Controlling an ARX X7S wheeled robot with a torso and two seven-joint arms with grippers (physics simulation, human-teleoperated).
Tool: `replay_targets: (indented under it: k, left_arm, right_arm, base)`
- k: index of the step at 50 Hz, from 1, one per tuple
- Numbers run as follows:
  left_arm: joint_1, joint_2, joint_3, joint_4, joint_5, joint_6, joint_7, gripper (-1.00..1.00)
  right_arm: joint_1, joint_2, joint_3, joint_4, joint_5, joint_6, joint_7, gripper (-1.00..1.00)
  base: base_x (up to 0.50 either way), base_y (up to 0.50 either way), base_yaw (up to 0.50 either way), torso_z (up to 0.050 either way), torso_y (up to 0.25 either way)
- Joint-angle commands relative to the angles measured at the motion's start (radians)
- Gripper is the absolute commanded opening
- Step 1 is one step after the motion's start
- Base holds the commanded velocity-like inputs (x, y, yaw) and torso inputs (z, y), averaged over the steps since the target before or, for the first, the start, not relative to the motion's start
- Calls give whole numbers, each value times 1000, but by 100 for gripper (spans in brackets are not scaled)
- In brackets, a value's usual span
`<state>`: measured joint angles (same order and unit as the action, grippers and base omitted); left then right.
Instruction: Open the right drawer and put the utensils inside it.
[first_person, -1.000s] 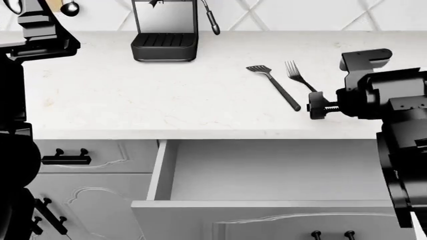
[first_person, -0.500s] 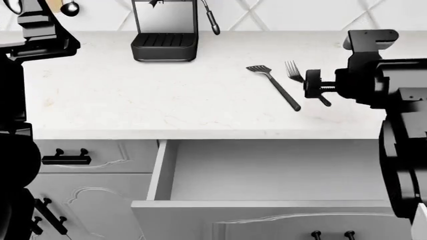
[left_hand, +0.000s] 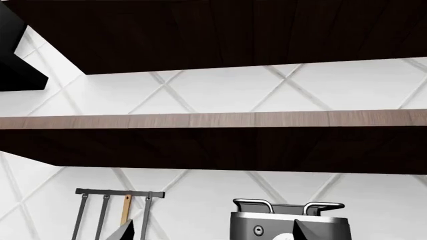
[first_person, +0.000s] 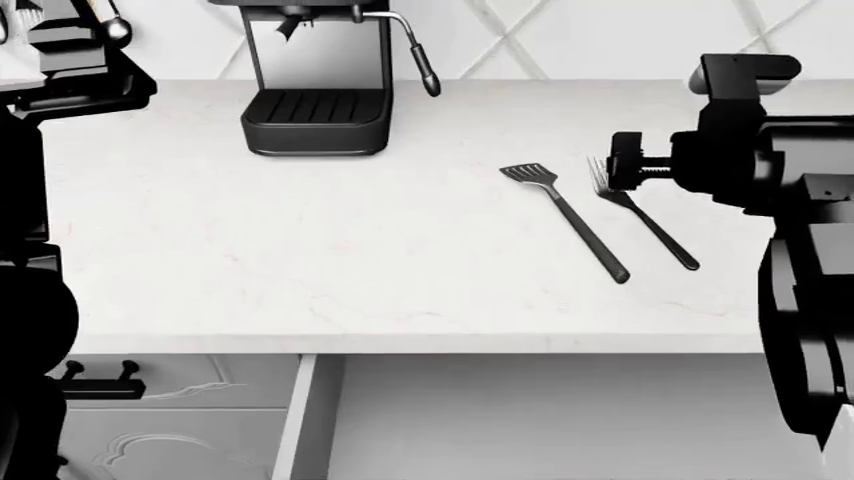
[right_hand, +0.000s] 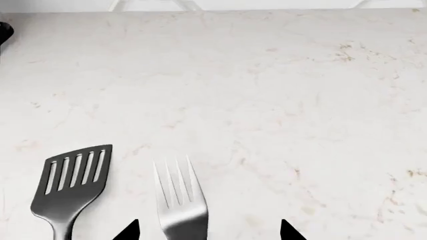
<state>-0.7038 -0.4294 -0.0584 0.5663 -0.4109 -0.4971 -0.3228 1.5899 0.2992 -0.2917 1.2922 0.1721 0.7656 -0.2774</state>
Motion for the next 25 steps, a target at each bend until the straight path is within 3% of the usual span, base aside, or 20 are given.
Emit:
replay_targets:
  k: [1,12,25]
  left_arm:
    - [1,-1,2,0,-1,2,-3,100]
    - [2,-1,5,3,-3,3,-5,100]
    - [-2,-4,5,4,-8,2,-8,100]
  right_arm:
    - [-34,-7,-66,11,-62,116,-47,100]
    - [-138,21,-133,-177,-81,287,-145,100]
    - [-124,19,-162,-97,-114,280,-107,100]
  base:
    - [0,0,0,0,0]
    - [0,0,0,0,0]
    - [0,0,0,0,0]
